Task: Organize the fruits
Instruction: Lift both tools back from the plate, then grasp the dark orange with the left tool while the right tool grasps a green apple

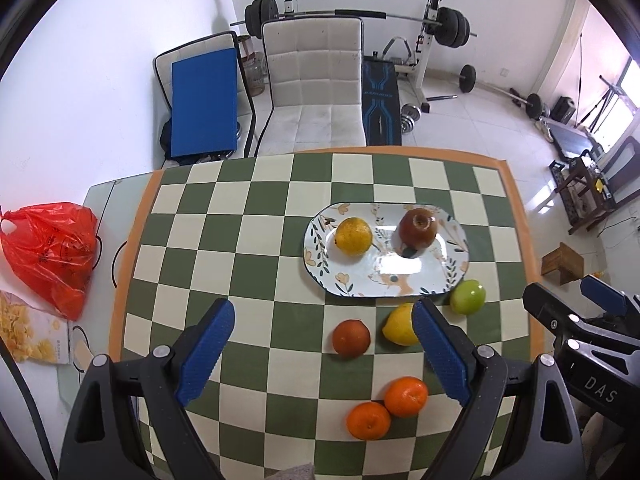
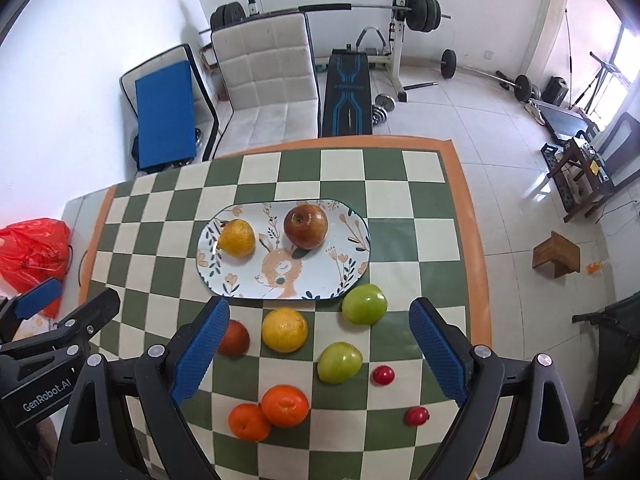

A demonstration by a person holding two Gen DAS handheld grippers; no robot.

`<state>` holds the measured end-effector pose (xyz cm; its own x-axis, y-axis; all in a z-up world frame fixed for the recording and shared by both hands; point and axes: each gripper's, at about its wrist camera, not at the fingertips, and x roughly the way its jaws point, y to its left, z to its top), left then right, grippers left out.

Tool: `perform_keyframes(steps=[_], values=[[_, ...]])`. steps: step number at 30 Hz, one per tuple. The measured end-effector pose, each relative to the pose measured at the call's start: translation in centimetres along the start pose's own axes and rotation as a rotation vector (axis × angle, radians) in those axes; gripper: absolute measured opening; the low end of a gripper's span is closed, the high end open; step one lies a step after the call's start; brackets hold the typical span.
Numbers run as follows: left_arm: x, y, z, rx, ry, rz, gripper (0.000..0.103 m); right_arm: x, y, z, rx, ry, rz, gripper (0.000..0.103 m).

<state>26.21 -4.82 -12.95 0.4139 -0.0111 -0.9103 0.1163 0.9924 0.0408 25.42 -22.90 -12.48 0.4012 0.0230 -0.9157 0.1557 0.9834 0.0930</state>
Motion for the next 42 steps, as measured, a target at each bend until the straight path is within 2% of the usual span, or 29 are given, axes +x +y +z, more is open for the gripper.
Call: perform_keyframes(steps=[8,9,10,11,13,17,20,22,25,30,34,36,38,39,41,42], values=[[-0.4,0.1,-0.6,-0.018,0.002,-0.018,0.091,-2.1,-0.6,-1.0,0.047,-0.018,0.044,0.093],[0.1,0.0,-0.6,-0.014,0.009,-0.011,0.093,-1.8,-0.7,-1.0,0.051,-0.013,0.043,0.093],[0.6,-0.1,-0.7,-0.009,0.021,-0.003,0.102,-1.2,-0.9,-1.1,0.057,0.0,0.04,0.093],[1.4,-0.2,-0.8,-0.005,0.035,0.004,0.103,-0.6,-1.2,-1.2,0.066,0.014,0.043,0.093],[3.0,-0.3,-1.1,0.002,0.062,0.034,0.103,1.7,-1.9,-1.6,0.089,0.062,0.048,0.093],[7.9,-0.2,-2.3,0.003,0.165,0.089,0.103,8.3,-3.9,-3.5,0.16,0.216,0.078,0.093],[11.8,0.0,-3.3,-0.018,0.262,0.081,0.103,12.8,-5.0,-5.2,0.212,0.314,0.096,0.093],[14.7,0.0,-3.9,-0.028,0.34,0.053,0.103,15.4,-5.5,-6.2,0.247,0.368,0.1,0.091],[17.7,-0.3,-4.5,-0.031,0.407,0.031,0.103,18.4,-6.2,-7.6,0.283,0.422,0.103,0.084],[21.1,-0.6,-5.0,-0.066,0.488,-0.038,0.1,21.4,-6.4,-8.7,0.295,0.474,0.11,0.072],[23.1,-1.3,-5.5,-0.076,0.531,-0.09,0.1,22.8,-6.5,-9.1,0.305,0.5,0.118,0.067],[23.8,-1.6,-5.8,-0.075,0.544,-0.103,0.094,23.4,-6.5,-9.2,0.306,0.512,0.119,0.065],[24.3,-1.9,-6.2,-0.071,0.557,-0.116,0.078,23.9,-6.5,-9.3,0.307,0.524,0.124,0.064],[24.5,-2.0,-6.3,-0.067,0.561,-0.118,0.073,24.2,-6.5,-9.4,0.306,0.528,0.125,0.063],[24.8,-2.2,-6.9,-0.059,0.567,-0.137,0.056,24.8,-6.6,-9.6,0.306,0.541,0.128,0.06],[24.8,-2.2,-7.1,-0.06,0.567,-0.146,0.051,25.0,-6.6,-9.7,0.303,0.544,0.131,0.059]])
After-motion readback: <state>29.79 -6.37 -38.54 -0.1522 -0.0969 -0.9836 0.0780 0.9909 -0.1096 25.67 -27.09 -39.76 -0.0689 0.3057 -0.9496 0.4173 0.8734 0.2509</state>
